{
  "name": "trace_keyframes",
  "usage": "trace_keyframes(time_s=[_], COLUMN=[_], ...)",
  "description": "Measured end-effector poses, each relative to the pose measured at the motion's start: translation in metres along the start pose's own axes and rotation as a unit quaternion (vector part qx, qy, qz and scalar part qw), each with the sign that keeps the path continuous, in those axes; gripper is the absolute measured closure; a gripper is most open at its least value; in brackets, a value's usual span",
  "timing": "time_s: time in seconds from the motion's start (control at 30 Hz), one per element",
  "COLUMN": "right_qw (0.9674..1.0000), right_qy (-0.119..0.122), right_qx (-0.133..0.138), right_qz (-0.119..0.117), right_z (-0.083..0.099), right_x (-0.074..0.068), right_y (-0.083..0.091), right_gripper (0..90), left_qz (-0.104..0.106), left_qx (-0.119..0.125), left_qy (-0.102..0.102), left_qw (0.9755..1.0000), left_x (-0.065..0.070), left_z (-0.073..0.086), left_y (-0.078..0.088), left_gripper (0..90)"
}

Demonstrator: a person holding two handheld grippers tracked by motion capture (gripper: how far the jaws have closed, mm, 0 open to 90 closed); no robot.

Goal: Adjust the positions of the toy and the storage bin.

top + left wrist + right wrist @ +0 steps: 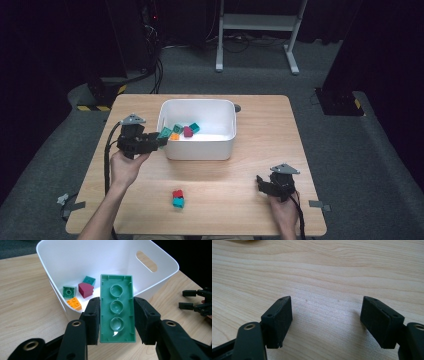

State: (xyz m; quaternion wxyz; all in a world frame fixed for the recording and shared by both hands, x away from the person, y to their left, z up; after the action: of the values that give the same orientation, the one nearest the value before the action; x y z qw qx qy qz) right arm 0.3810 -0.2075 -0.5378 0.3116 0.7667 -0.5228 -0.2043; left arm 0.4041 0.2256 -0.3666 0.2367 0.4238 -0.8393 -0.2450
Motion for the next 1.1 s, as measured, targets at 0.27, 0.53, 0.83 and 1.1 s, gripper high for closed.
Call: trace_keyframes(time_s=[0.27, 0.53, 0.83, 1.1], right_qw=[1.0000, 1.0000, 1.0000, 1.0000], right_qy=[0.000, 0.000, 0.000, 0.000], right_qx=[0.000, 0.000, 0.000, 0.000], right_qz=[0.000, 0.000, 0.000, 0.000], right_z=[0.000, 0.000, 0.000, 0.000], right_x=[0.000, 0.000, 0.000, 0.000], right_y=[0.000, 0.000, 0.000, 0.000], right_gripper=[25.6, 25.6, 25.6, 25.6], left_qz=[-0.004, 0.000, -0.001, -0.006], left_qx=[-0.004, 0.001, -0.007, -0.021], left_qy=[-0.002, 0.005, -0.001, 0.000], left_qw=[1.0000, 1.0000, 1.0000, 0.9998], left_x=[-0.007, -0.012, -0.013, -0.017], left_z=[-0.016, -0.028, -0.039, -0.045], left_y=[-0.006, -0.009, -0.021, -0.038], left_gripper=[58.4, 58.4, 58.3, 58.3])
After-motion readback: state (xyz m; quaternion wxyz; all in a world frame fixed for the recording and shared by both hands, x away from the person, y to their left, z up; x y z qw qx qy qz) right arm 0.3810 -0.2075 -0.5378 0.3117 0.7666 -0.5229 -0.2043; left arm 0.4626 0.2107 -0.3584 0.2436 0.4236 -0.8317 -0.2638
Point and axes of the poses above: each handheld gripper's, and its own axes: y roughly backward along the jaws, z roughly out of its underside, x roughly to its right, the point moved 2 cm from there along -y, roughly forward along the jaws
